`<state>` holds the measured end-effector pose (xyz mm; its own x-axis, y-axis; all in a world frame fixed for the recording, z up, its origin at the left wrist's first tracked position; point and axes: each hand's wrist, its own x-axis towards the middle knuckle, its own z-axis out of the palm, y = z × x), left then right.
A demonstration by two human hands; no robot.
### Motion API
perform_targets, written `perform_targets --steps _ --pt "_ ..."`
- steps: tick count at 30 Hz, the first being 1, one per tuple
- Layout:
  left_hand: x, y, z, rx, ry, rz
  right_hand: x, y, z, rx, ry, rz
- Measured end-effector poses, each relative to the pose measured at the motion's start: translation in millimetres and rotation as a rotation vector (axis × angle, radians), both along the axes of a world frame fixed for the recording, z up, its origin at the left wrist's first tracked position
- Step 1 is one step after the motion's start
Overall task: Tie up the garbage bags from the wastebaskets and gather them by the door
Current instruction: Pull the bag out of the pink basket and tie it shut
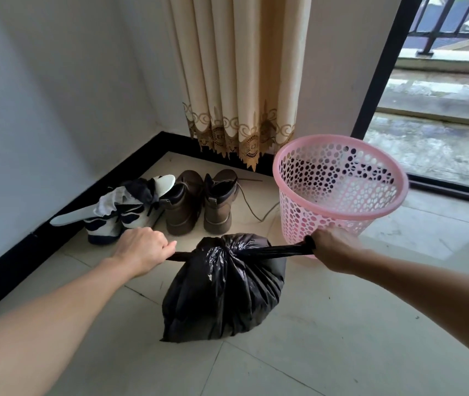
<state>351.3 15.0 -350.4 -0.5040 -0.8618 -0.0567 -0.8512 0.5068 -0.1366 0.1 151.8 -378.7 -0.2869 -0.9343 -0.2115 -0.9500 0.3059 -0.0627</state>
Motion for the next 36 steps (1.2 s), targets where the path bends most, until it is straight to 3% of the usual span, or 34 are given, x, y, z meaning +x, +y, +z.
perform_targets --steps 2,5,7,8,14,17,20,23,25,28,31,33,36 --pt "-3 -1 2 0.077 0.049 0.055 9 0 6 0.011 -0.35 -0.187" --pt "1 -3 1 0.365 0.254 0.215 32 -5 25 0.077 -1.188 -0.431" --pt "7 -3 4 0.627 0.448 0.326 54 -5 22 0.077 -1.486 -0.536" --pt "8 -2 6 0.714 0.492 0.36 67 -4 13 0.027 -1.54 -0.615" --pt "6 4 20 0.859 0.564 0.349 126 20 -43 -0.339 -1.627 -1.165" --pt "11 5 22 0.857 0.582 0.338 135 18 -45 -0.342 -1.575 -1.188" --pt "11 5 25 0.898 0.609 0.319 142 3 -33 -0.39 -1.671 -1.19" --pt "3 5 31 0.937 0.624 0.273 130 -14 -14 -0.41 -1.834 -1.122" --pt "-2 7 34 0.963 0.628 0.239 124 -17 -19 -0.29 -1.882 -1.012" --pt "-8 11 38 0.991 0.625 0.195 134 -8 -39 -0.15 -1.635 -0.867" --pt "-8 11 39 0.995 0.629 0.179 143 -15 -47 -0.423 -1.269 -0.72" --pt "-4 10 38 0.978 0.618 0.187 145 -24 -30 -0.586 -1.245 -0.608" --pt "3 9 34 0.948 0.552 0.219 150 -34 4 -0.642 -1.329 -0.453"
